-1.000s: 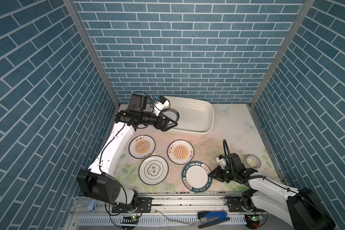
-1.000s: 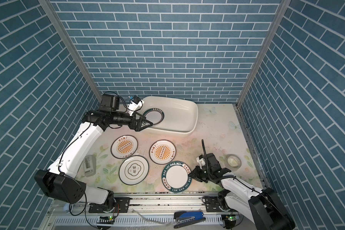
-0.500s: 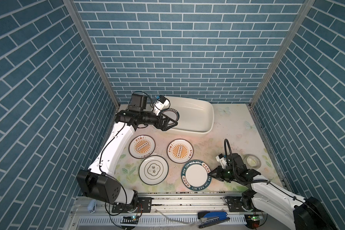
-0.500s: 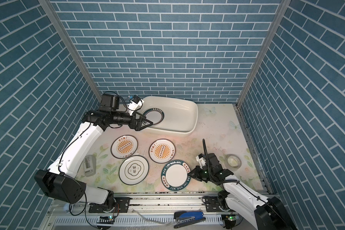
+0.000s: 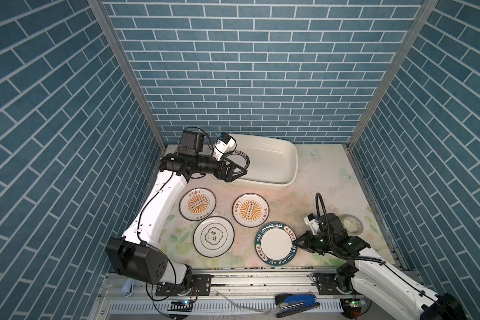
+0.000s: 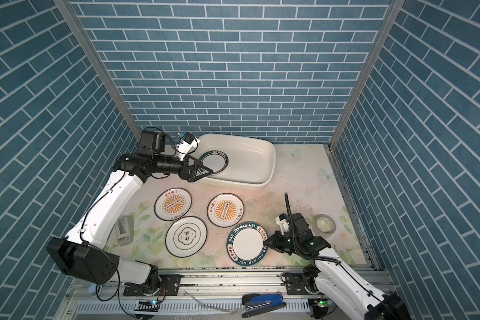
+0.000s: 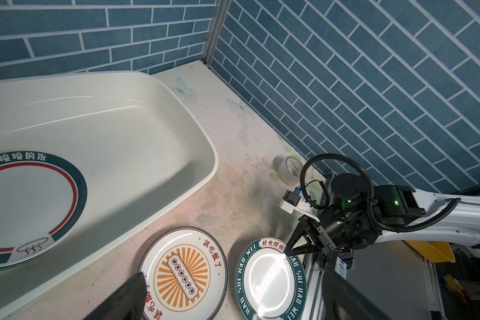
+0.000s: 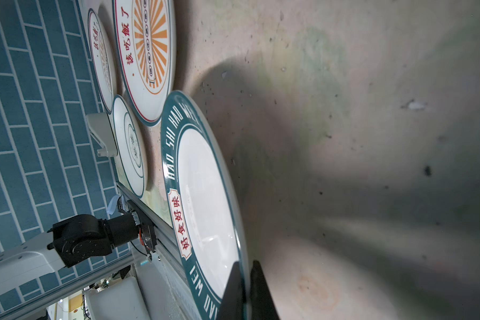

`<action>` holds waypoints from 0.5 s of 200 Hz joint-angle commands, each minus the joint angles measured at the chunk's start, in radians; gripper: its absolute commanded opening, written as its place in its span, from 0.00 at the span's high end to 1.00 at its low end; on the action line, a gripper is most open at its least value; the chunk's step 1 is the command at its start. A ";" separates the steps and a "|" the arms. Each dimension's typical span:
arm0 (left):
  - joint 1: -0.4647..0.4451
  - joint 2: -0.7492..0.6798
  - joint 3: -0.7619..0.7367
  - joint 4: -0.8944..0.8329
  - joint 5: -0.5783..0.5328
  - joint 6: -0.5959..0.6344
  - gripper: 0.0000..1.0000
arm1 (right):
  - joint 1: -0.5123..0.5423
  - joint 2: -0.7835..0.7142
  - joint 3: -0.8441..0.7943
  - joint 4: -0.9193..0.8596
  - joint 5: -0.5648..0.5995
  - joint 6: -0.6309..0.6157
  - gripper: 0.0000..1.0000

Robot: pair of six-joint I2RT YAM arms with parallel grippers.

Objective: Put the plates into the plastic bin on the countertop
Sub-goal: 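Close the right gripper on the plate rim and lift the plate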

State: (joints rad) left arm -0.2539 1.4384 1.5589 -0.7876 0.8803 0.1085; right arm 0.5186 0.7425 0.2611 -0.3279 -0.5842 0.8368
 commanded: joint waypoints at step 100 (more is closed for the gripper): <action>0.008 -0.039 0.056 -0.042 -0.166 0.030 0.00 | -0.006 0.049 0.297 -0.160 -0.006 -0.062 1.00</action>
State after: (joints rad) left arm -0.2535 1.4315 1.5875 -0.8070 0.7876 0.1165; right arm 0.5179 0.7490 0.4595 -0.4595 -0.5831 0.8257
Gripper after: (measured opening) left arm 0.995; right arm 0.071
